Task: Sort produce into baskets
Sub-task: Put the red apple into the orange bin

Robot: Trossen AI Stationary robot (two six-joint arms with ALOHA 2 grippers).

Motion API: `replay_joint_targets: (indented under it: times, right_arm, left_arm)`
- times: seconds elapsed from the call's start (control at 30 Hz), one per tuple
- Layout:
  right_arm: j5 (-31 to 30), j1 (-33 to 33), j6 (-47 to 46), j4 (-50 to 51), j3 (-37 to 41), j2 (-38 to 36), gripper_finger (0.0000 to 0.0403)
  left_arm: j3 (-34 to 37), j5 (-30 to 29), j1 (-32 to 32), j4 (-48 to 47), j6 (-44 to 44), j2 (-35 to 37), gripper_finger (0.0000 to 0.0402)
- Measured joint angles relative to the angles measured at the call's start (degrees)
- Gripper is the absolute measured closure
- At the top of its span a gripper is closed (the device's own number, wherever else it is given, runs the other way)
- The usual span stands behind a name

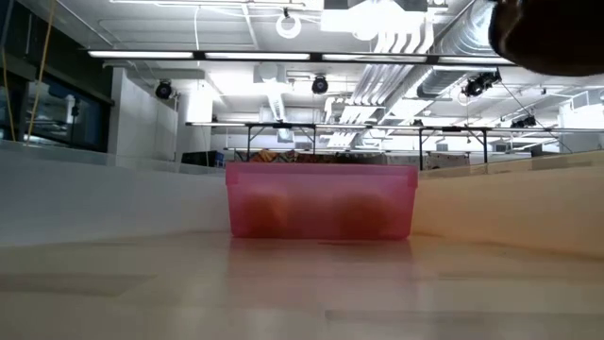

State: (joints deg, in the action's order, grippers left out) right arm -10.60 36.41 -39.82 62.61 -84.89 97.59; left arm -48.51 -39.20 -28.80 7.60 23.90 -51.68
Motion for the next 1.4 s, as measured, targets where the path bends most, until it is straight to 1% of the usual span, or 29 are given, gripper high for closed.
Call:
replay_joint_targets:
  times: [0.1,0.17,0.23,0.3,0.43,0.53,0.67,0.8,0.93,1.03,1.13,1.27,1.4]
  right_arm:
    - [-6.8,1.0,-7.1,8.4,2.6,-3.7,0.0148]
    - [-8.7,1.3,-11.9,10.2,6.1,-6.9,0.0146]
    - [-8.6,1.2,-16.8,9.3,10.6,-10.3,0.0145]
    - [-8.1,0.7,-20.7,5.6,15.3,-13.0,0.0144]
    - [-6.9,-0.6,-24.6,-4.8,22.4,-16.8,0.0143]
    - [-7.0,-1.3,-25.9,-11.6,25.6,-17.0,0.0143]
    - [-9.1,-1.6,-26.7,-16.7,29.0,-16.9,0.0142]
    - [-8.2,-1.6,-29.6,-15.7,29.9,-16.9,0.0142]
    - [-4.5,-1.6,-27.4,-12.6,30.0,-16.9,0.0141]
    - [-2.4,-2.2,-27.6,-10.4,30.0,-16.9,0.0141]
    - [-1.9,-3.4,-31.7,-9.2,30.0,-16.9,0.0136]
    - [-1.2,-4.8,-32.2,-9.7,30.0,-16.9,0.0099]
    - [-1.1,-6.4,-33.3,-9.7,30.0,-17.0,0.0039]
  left_arm:
    - [0.0,0.7,0.0,0.0,0.0,0.0,0.0014]
    - [0.0,1.2,0.0,0.0,0.0,0.0,0.0014]
    - [0.0,1.2,0.0,0.0,0.0,0.0,0.0014]
    - [0.0,1.2,0.0,0.0,0.0,0.0,0.0014]
    - [0.0,1.2,0.0,0.0,-0.2,0.0,0.0014]
    - [0.0,1.2,0.0,0.0,-0.3,0.0,0.0014]
    - [0.0,1.2,0.0,0.0,-0.2,0.0,0.0014]
    - [0.0,1.2,0.0,0.0,-0.1,0.0,0.0014]
    - [0.0,1.1,0.0,0.0,0.0,0.0,0.0014]
    - [0.0,1.1,0.0,0.0,0.0,0.0,0.0014]
    - [0.0,1.2,0.0,0.0,0.0,0.0,0.0014]
    - [0.0,3.0,0.0,0.0,-0.7,0.0,0.0014]
    - [0.0,8.8,0.0,-0.6,-3.5,0.1,0.0014]
